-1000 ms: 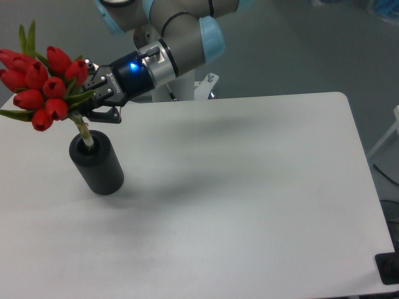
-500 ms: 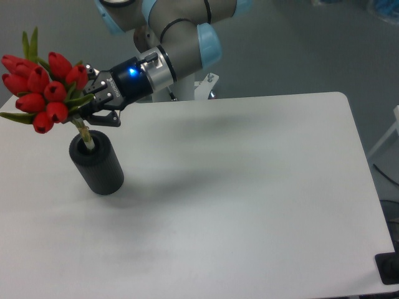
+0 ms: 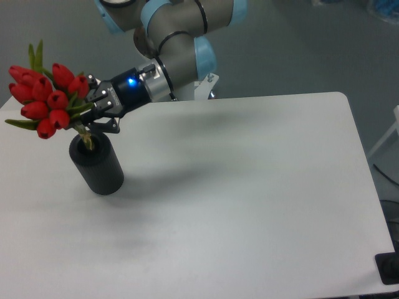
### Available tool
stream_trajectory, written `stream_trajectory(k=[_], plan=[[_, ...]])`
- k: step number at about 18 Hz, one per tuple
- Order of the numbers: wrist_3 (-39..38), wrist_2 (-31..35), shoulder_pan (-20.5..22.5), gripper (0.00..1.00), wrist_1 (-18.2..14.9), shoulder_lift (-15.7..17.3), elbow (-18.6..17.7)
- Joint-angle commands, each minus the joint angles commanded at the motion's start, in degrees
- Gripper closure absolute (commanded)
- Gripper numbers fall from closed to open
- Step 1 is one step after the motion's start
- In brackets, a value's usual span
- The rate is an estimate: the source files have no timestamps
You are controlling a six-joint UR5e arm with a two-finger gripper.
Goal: Insert the flowers into the vase
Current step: 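Lower the tulip stems down into the black vase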
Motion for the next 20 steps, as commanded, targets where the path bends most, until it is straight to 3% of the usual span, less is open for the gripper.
stream_trajectory(k=[8, 11, 14, 20], plan=[[5.1, 0.0, 0.0, 0.80, 0.1, -2.8, -1.1], [6.6, 0.0, 0.0, 0.72, 0.1, -3.7, -1.1], [6.9, 0.0, 0.3, 0.56, 0.1, -4.2, -1.1], [6.9, 0.1, 0.9, 0.41, 0.3, -4.0, -2.0]])
